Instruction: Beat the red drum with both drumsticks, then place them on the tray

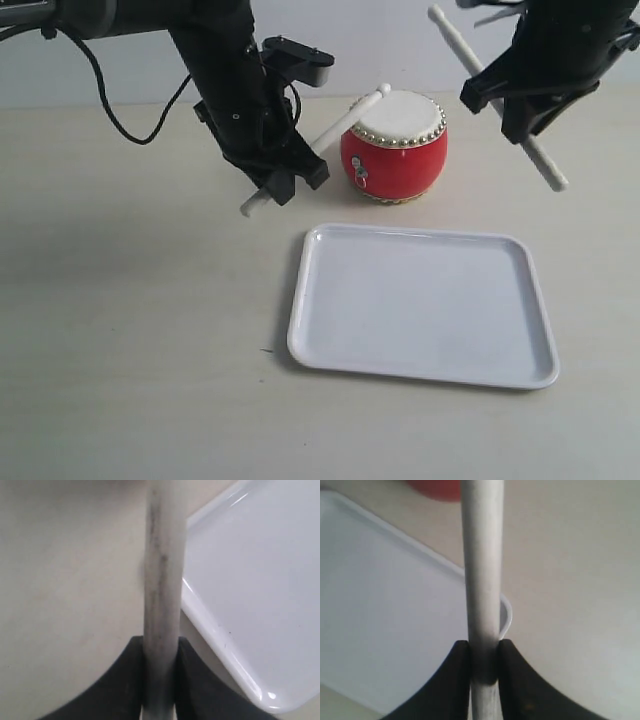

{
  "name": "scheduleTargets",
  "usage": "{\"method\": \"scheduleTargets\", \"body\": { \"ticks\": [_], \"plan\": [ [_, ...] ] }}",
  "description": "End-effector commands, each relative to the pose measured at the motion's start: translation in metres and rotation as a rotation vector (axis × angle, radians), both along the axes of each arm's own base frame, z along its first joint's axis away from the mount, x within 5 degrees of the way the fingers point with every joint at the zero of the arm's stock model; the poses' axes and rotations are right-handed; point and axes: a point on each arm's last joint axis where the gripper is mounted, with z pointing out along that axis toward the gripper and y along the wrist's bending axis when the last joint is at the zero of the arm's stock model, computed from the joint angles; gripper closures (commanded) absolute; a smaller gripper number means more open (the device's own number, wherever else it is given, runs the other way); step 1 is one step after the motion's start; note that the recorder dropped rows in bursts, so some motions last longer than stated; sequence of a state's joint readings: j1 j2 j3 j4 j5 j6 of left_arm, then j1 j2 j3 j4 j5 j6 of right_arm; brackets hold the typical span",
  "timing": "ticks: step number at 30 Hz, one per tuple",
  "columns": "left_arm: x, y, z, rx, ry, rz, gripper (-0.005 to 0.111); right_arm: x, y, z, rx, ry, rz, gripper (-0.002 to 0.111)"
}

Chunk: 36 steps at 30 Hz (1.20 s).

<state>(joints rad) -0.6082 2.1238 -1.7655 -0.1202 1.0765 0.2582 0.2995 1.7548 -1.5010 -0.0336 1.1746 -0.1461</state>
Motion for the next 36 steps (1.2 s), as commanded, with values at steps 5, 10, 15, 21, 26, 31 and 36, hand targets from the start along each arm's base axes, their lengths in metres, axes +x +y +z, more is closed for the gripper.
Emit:
{"method": "scheduleTargets", "body": {
  "ticks": [5, 10, 15, 21, 26, 31, 36],
  "plan": [
    [-0.004, 0.002, 0.053, -0.023, -0.027, 0.012, 0.107, 0.021, 0.008, -0.057, -0.009, 0.136, -0.003, 0.108],
    [-0.004, 0.002, 0.066, -0.055, -0.069, 0.014, 0.107, 0.028, 0.01, -0.101, -0.069, 0.3, -0.003, 0.108],
    [0.006, -0.005, 0.036, -0.041, -0.044, 0.02, 0.107, 0.031, 0.01, -0.048, -0.026, 0.144, -0.028, 0.108],
    [0.017, -0.013, -0.032, 0.048, 0.083, 0.02, 0.107, 0.003, 0.001, 0.028, 0.036, -0.047, -0.017, 0.108],
    [0.022, -0.014, -0.021, 0.067, 0.075, 0.032, 0.107, -0.003, 0.001, 0.036, 0.057, -0.063, -0.017, 0.108],
    [0.017, -0.01, 0.034, -0.003, -0.03, 0.055, 0.107, 0.012, 0.011, -0.018, 0.059, 0.1, 0.033, 0.108],
    [0.007, -0.002, 0.076, -0.057, -0.103, 0.056, 0.107, 0.029, 0.017, -0.081, 0.02, 0.26, 0.022, 0.108]
  ]
}}
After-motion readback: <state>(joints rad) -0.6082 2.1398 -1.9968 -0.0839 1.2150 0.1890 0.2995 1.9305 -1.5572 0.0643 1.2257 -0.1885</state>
